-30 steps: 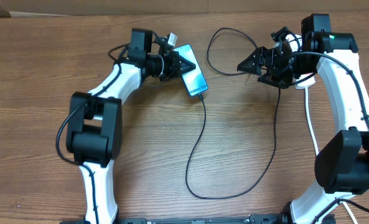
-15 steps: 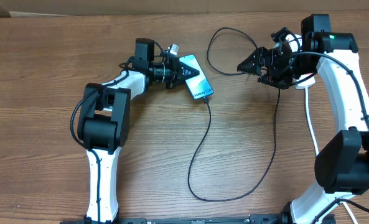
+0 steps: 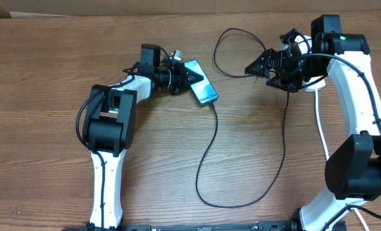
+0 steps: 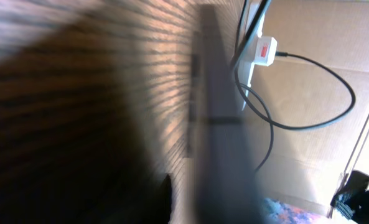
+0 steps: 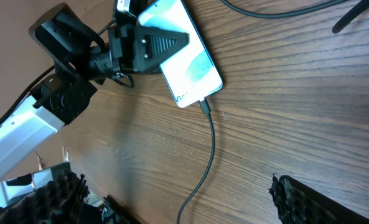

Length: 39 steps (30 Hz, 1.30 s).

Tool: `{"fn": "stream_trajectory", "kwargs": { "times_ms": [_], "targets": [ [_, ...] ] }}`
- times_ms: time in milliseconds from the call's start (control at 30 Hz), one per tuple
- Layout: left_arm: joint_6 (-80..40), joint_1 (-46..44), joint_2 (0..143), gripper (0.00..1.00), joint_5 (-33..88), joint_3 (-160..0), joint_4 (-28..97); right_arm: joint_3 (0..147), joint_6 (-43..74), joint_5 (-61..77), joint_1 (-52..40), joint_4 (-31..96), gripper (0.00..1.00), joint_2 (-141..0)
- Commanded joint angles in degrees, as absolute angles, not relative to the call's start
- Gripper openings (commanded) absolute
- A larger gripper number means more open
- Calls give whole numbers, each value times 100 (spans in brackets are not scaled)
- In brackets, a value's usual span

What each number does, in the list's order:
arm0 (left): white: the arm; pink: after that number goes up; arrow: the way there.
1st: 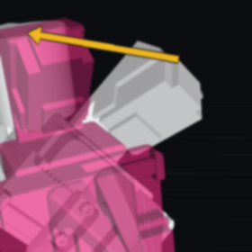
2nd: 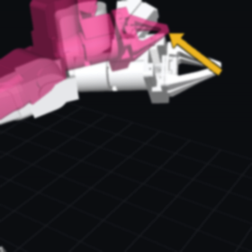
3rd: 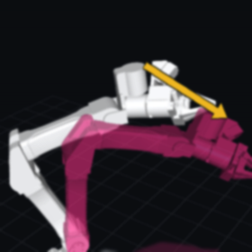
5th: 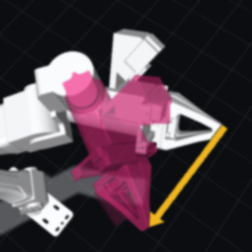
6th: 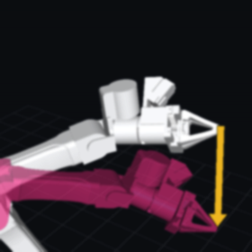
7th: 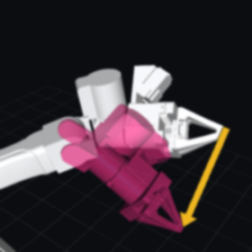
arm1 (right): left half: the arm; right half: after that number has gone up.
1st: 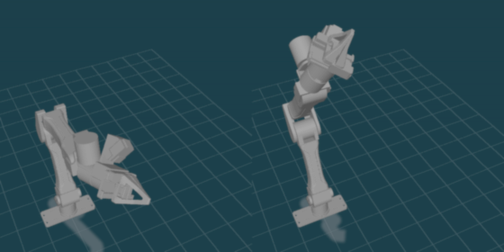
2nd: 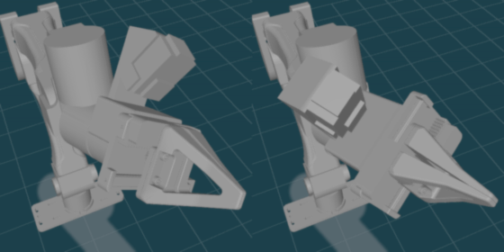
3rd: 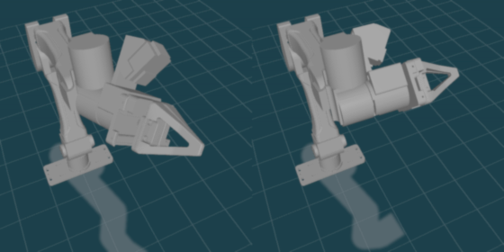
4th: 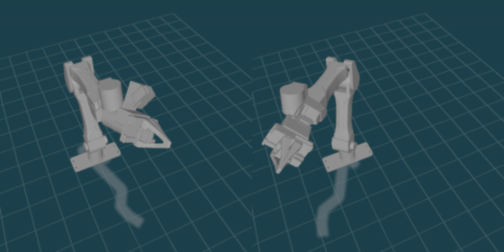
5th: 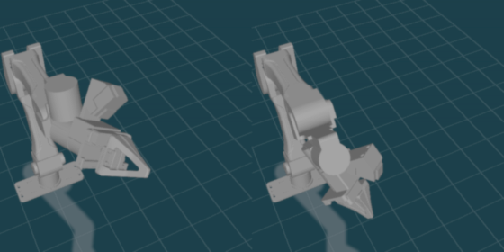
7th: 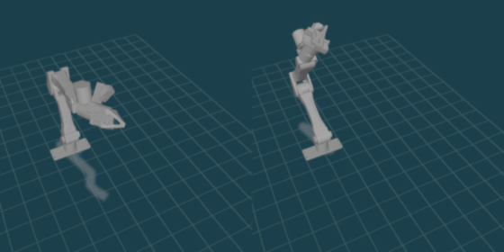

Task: Plug charger to phone and switch on socket
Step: 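Lower the phone with the left gripper and lay it flat on the table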

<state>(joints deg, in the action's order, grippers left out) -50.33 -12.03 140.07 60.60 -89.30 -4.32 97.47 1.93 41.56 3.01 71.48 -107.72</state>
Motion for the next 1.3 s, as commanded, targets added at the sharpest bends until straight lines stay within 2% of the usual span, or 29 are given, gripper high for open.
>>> {"fn": "stream_trajectory", "kwargs": {
  "times_ms": [0,67,167,300,600,667,700,967,1267],
  "targets": [
    [-4925,-1201,13992,36,5975,-9013,-454,9870,215,4160,301,7144,97,-10683],
    [-4925,-1194,13992,51,5979,-9013,-451,9870,213,4160,301,7144,97,-10683],
    [-4932,-1186,13990,52,5983,-9013,-451,9870,213,4160,301,7144,97,-10683],
    [-4928,-1105,13990,53,5968,-9013,-314,9870,213,4160,301,7161,98,-10683],
    [-4622,-814,13937,49,5505,-9017,576,9870,211,4160,301,7164,98,-10683],
    [-4364,-751,13845,49,5144,-9017,1074,9870,211,4160,301,7164,98,-10683],
    [-3992,-720,13666,49,4571,-9019,1671,9870,211,4160,301,7161,98,-10683],
    [-3135,-714,12790,54,2370,-9028,3070,9870,191,4160,301,7161,99,-10683],
    [-2954,-701,11966,52,1940,-9380,3826,9870,196,4158,301,7168,99,-10683]
  ]
}}
